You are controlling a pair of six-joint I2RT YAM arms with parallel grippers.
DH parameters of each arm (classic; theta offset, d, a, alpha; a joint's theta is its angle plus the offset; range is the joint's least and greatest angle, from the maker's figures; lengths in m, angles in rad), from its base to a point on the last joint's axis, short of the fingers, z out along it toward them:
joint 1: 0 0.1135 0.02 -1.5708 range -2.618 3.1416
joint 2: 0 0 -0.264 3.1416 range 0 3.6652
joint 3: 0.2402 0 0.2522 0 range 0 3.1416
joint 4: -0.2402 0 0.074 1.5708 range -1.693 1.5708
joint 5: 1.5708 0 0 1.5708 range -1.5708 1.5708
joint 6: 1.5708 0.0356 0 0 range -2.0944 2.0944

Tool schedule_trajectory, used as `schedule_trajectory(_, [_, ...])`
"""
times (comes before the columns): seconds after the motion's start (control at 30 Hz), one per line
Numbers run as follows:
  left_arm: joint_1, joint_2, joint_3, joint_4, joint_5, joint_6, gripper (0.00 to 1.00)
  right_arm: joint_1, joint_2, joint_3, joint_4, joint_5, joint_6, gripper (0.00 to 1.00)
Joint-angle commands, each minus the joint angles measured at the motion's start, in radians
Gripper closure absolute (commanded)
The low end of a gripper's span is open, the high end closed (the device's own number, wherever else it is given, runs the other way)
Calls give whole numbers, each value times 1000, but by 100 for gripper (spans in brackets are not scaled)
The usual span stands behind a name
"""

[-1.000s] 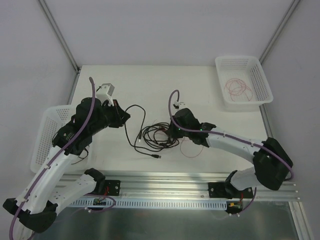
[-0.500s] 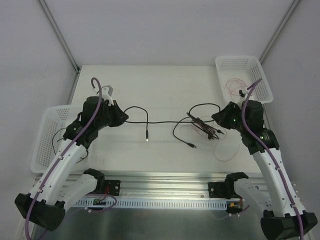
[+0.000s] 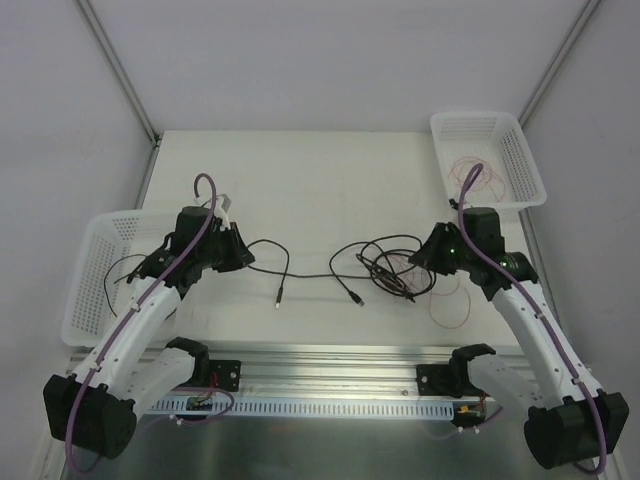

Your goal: Untangle the cables

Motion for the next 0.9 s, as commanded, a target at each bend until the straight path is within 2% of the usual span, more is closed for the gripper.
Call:
schedule_trajectory(0.0, [39,-12,-52,-44,-63,79,79,78,28,-51,53,180,-49,92])
schedule_trajectory(0.07, [36,-21,-73,-38,-38,72,70,158,65,-81,76,195,-20,90])
schedule_trajectory(0.1, [30,-29,-81,-18,-19,70,61,178,77,-89,96,211,-12,89])
schedule_trajectory(0.2, [-21,-72,-105,29,67,81,44,263,131,-92,128,244,14,89])
schedule_trajectory(0.23, [-72,-84,-108,54,71,84,29,272,146,-89,132,251,20,88])
schedule_trajectory(0.27, [-109,-102,-110,60,55,91,22,281,157,-77,133,258,20,84])
schedule_trajectory(0.3, [-143,-108,-108,65,45,96,17,298,174,-72,133,278,19,73])
schedule_trajectory(0.33, [-172,-115,-107,68,29,102,11,306,178,-65,129,283,16,69])
schedule_trajectory(0.37, [-218,-122,-107,68,6,99,9,316,178,-52,126,283,0,64])
schedule_trajectory(0.4, [-229,-127,-110,68,2,93,9,338,169,-45,112,327,-10,55])
schedule_trajectory(0.5, [-268,-153,-122,91,14,75,9,381,135,-13,64,385,-58,38])
schedule_trajectory(0.53, [-280,-162,-128,103,18,67,9,411,108,-8,50,402,-70,35])
schedule_trajectory(0.67, [-376,-171,-167,172,9,15,10,485,42,6,-12,464,-101,31])
schedule_trajectory(0.77, [-459,-144,-194,204,-82,-86,10,517,-35,-28,-37,487,-69,30])
schedule_trajectory(0.8, [-498,-139,-202,213,-156,-123,11,517,-55,-41,-37,497,-58,31])
schedule_trajectory(0.87, [-528,-136,-208,230,-185,-201,12,516,-123,-74,-36,505,-30,31])
